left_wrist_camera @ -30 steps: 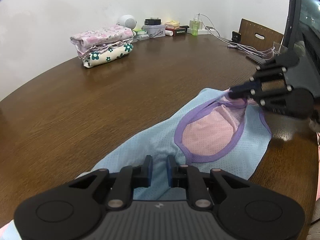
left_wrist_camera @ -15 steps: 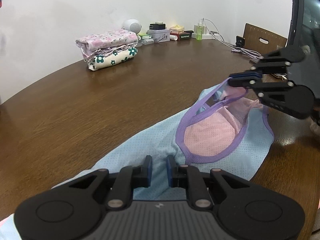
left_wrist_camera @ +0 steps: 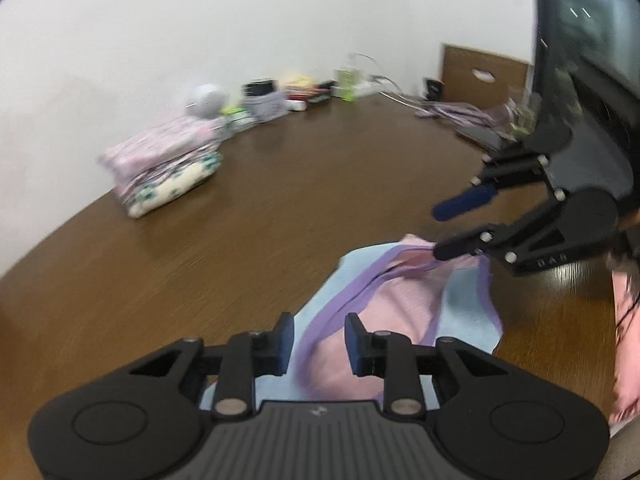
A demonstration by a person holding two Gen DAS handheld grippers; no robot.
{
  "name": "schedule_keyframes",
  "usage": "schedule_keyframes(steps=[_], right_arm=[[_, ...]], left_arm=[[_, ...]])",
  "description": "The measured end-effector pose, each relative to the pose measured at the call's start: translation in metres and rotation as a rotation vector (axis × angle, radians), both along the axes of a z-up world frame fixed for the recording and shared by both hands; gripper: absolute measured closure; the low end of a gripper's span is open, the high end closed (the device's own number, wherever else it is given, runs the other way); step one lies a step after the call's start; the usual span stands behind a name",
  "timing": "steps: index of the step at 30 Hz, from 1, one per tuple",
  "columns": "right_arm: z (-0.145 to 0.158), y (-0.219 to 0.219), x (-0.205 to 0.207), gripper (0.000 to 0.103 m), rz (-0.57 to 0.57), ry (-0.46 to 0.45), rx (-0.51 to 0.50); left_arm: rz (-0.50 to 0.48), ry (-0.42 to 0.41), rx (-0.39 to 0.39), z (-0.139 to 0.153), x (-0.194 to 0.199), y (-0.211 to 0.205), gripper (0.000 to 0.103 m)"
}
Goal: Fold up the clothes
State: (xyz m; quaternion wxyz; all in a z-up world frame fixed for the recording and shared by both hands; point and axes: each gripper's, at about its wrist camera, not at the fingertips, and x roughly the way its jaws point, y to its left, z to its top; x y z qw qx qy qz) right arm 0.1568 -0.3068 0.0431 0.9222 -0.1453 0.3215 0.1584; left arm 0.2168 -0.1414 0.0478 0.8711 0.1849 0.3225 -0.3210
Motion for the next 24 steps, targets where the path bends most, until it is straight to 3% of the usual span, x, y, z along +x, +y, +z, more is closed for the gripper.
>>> schedule_keyframes(steps=[7,16,18,19,21,24], right_arm=[[-0.008,-0.025,0.01,0.069,0.003,0.075,0.052],[-0.016,-0.042,0.014,0.069,0.032,0.09,0.145],[-0.018,-0.045,0.013,0.069,0.033,0.087,0.168],[-0.018,-0.048,0.013,0.069,0.031,0.082,0.184],[-0.017,-0.053,0.012,0.069,0.026,0.073,0.22],[-0.017,-0.057,0.01,0.069,0.027,0.055,0.228]], left_arm=[[-0.112,-0.073,0.125,-0.017,0.014,-0.071,0.077],[-0.258,-0.13,0.255,-0.038,0.026,-0.113,0.077],[-0.278,-0.172,0.28,-0.041,0.022,-0.118,0.083],[-0.275,-0.207,0.292,-0.042,0.019,-0.119,0.101],[-0.267,-0.277,0.316,-0.045,0.013,-0.122,0.101],[-0.218,-0.345,0.288,-0.041,0.007,-0.119,0.101]])
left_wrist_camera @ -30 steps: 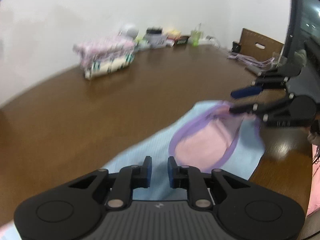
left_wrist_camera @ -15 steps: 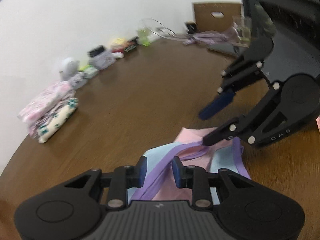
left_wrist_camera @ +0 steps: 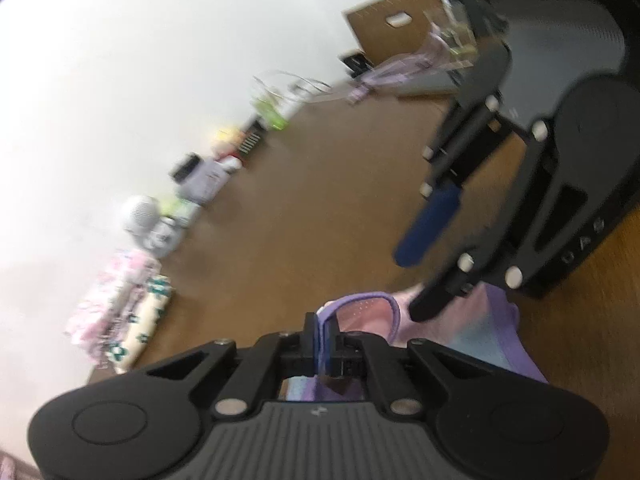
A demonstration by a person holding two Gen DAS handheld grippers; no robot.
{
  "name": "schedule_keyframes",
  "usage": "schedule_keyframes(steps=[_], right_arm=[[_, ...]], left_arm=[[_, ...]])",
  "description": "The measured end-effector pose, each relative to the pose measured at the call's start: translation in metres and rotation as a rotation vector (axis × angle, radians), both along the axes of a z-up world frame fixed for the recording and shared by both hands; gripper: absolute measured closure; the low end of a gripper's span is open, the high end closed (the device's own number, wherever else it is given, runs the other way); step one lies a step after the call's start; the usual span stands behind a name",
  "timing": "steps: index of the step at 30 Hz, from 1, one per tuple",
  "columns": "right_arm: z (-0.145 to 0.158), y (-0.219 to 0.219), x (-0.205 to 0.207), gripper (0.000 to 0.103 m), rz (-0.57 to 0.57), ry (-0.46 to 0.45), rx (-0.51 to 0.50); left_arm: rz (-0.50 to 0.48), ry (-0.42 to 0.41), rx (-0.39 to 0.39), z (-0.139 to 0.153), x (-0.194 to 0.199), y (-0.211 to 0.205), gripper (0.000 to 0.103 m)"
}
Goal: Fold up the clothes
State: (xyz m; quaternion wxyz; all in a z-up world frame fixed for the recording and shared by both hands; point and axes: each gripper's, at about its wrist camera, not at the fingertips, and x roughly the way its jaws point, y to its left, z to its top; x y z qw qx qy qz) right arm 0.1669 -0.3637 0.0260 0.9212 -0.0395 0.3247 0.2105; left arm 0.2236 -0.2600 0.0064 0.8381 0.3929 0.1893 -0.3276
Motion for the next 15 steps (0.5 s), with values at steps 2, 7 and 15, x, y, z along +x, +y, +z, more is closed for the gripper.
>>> schedule_keyframes(steps=[2,7,15], right_arm=[[-0.002,0.0,0.001,0.069,0.002,-0.008,-0.03],[-0.005,0.011,0.015,0.069,0.036,-0.021,-0.139],[-0.008,0.037,0.031,0.07,0.15,-0.08,-0.252]], left_arm=[[0.014,-0.038,-0.008,0.001,-0.004,0.001,0.101],[0.014,-0.063,-0.016,0.001,-0.008,-0.001,0.101],[-0.023,-0.065,-0.004,-0.004,-0.019,-0.003,0.097]])
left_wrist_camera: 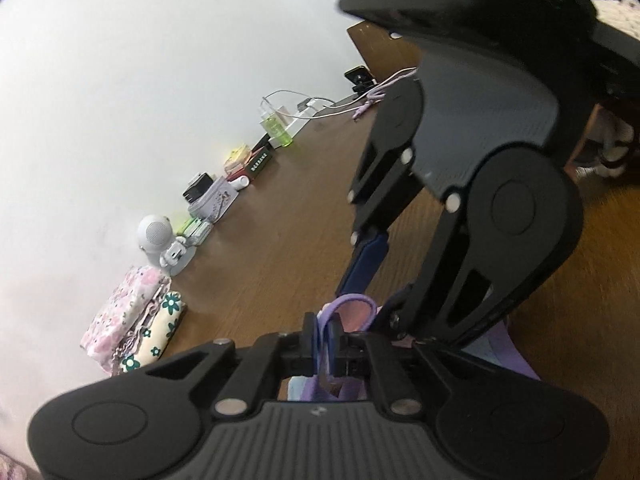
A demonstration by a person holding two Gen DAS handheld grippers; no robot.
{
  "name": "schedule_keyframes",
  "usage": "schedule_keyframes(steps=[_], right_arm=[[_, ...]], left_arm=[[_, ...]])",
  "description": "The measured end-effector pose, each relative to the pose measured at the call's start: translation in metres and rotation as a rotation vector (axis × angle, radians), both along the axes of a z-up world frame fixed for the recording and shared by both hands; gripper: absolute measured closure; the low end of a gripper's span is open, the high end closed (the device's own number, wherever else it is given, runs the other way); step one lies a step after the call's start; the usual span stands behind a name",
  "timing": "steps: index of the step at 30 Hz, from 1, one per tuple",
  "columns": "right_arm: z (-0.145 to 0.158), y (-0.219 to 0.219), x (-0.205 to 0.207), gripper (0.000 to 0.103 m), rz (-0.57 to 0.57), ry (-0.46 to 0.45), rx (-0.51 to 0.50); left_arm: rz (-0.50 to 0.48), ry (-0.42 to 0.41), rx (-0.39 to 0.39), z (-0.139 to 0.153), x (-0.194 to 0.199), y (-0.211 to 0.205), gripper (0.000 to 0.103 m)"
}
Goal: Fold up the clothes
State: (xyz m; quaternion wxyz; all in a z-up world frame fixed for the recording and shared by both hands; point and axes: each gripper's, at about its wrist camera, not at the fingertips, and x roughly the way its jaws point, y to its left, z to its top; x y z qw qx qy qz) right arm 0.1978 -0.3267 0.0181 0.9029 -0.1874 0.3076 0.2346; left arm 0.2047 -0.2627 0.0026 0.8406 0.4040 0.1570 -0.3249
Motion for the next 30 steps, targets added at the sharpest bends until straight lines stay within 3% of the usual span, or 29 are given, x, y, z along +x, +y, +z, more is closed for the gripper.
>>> schedule_keyframes(steps=[1,2,3,13,15,20,25,27,30], right_arm=[[-0.001,0.002,0.001,0.074,0.013,0.008,-0.005],[-0.002,0.003,0.002,0.089,0.019,0.018,-0.007],[-0.002,0.003,0.001,0.095,0.015,0.022,-0.016],[0.001,-0.009,-0.021,0.082,-0.079,0.005,-0.063],[0.004,-0.017,-0.029,0.073,-0.118,0.01,-0.026],[0.018,-0.033,-0.041,0.071,-0.196,0.011,0.13],[0.025,-0.024,-0.039,0.072,-0.191,-0.005,0.227],[0.023,-0.014,-0.034,0.084,-0.171,-0.003,0.24],[0.018,0.002,-0.025,0.086,-0.149,0.003,0.242]], left_arm=[[-0.005,0.008,0.002,0.0,-0.001,0.001,0.095],[-0.008,0.024,0.0,0.0,-0.002,0.002,0.092],[-0.009,0.042,-0.007,0.001,-0.002,0.003,0.091],[-0.027,0.198,-0.038,-0.01,0.004,0.004,0.088],[-0.024,0.217,-0.062,-0.006,0.001,0.009,0.079],[-0.011,0.269,-0.119,0.012,-0.013,0.032,0.072],[0.134,0.273,-0.154,0.025,-0.013,0.074,0.071],[0.213,0.274,-0.175,0.028,-0.009,0.094,0.071],[0.319,0.304,-0.224,0.03,-0.001,0.127,0.073]])
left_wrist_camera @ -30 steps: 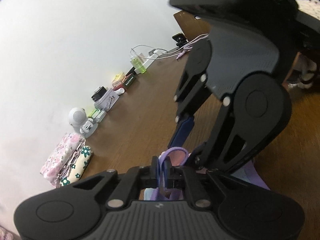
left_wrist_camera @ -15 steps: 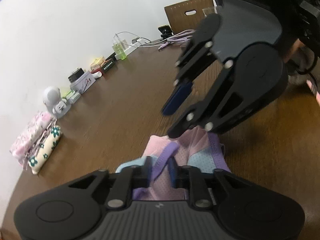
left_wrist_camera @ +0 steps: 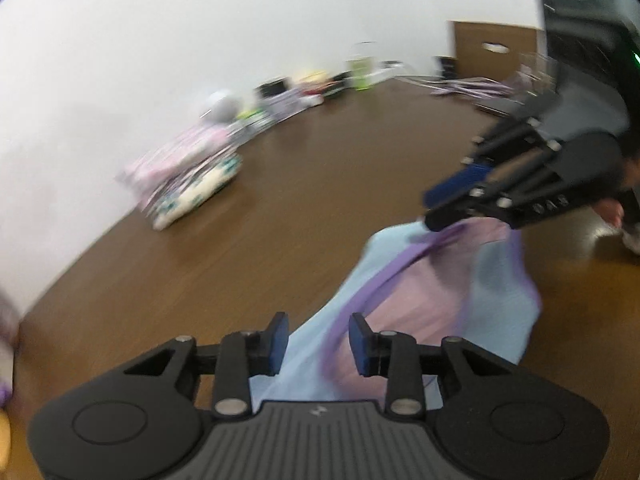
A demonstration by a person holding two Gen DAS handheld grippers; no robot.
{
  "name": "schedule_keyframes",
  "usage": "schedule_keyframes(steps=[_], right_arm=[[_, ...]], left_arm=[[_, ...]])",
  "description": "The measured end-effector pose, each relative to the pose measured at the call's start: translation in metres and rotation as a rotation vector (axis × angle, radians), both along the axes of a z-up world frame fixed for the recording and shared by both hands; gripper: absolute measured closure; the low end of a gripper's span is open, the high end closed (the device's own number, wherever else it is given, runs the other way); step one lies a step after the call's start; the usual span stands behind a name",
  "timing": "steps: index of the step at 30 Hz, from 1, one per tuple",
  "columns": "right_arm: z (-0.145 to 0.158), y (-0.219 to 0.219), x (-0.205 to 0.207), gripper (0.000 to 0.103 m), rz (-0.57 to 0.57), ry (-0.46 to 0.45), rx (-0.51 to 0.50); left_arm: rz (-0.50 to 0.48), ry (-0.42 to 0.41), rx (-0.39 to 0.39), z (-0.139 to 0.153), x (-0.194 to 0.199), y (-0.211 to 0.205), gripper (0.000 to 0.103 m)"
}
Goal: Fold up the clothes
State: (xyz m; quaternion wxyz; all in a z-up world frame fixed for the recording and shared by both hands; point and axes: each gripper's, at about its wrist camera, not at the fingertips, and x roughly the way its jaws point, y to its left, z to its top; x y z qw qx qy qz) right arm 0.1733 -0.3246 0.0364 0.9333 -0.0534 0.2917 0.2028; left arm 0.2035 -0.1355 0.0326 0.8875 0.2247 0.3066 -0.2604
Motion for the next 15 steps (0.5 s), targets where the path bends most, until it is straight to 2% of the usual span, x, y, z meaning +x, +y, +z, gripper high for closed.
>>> schedule_keyframes(steps=[3,5,11,15], right_arm=[[-0.006,0.014,0.005,0.086,0.001,-0.008,-0.038],[-0.011,0.019,0.008,0.09,-0.007,0.006,-0.061],[-0.025,0.02,0.008,0.09,-0.046,0.073,-0.081],[-0.026,0.026,0.005,0.09,-0.047,0.074,-0.125]], left_arm=[[0.062,0.052,-0.053,-0.005,0.004,0.025,0.074],[0.07,0.081,-0.075,-0.011,0.005,0.035,0.08],[0.082,0.127,-0.116,-0.027,0.007,0.051,0.083],[0.093,0.137,-0.164,-0.029,0.007,0.058,0.083]])
